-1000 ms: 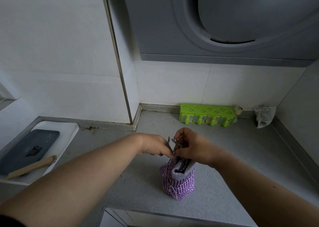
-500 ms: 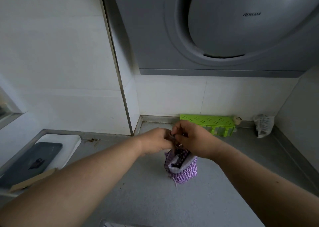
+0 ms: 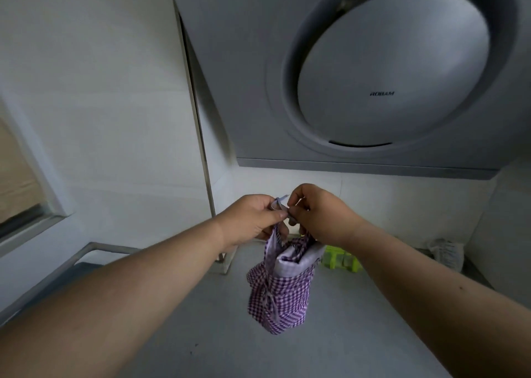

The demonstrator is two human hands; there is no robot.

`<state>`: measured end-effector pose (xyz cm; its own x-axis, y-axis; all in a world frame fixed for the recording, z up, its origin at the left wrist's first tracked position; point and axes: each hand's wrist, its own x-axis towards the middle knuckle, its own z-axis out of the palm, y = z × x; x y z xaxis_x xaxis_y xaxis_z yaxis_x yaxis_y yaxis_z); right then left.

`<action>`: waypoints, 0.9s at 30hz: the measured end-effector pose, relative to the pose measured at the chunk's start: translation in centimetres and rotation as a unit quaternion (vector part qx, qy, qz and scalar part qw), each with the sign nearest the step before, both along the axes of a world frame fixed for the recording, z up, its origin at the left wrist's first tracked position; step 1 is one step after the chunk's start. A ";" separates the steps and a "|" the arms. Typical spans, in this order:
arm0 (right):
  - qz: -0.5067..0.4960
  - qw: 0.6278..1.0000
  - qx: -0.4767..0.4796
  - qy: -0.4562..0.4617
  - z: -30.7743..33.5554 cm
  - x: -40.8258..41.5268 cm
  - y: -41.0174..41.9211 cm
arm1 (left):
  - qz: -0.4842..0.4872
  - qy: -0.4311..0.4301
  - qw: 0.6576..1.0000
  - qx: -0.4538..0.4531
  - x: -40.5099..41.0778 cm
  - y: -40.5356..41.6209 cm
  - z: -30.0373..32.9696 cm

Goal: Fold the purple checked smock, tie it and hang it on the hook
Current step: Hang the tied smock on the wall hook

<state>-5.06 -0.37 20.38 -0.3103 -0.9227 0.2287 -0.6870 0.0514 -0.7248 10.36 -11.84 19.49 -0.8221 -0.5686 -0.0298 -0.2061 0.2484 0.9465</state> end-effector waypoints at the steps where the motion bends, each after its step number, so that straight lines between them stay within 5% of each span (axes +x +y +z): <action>1: 0.001 1.000 -0.006 -0.016 0.5 -0.2 0.0 | 0.007 -0.001 1.000 -0.012 -0.2 0.3 0.7; 5: 0.072 0.990 0.011 -0.119 2.6 -0.8 0.6 | 0.041 -0.006 0.999 -0.035 -1.0 1.2 3.4; 10: 0.043 0.999 -0.007 0.031 5.4 -1.7 0.7 | 0.067 -0.026 0.993 -0.095 -1.3 2.3 7.0; 27: 0.089 0.990 -0.101 0.030 16.2 3.0 -7.1 | 0.152 0.047 0.971 -0.181 4.1 -2.5 18.3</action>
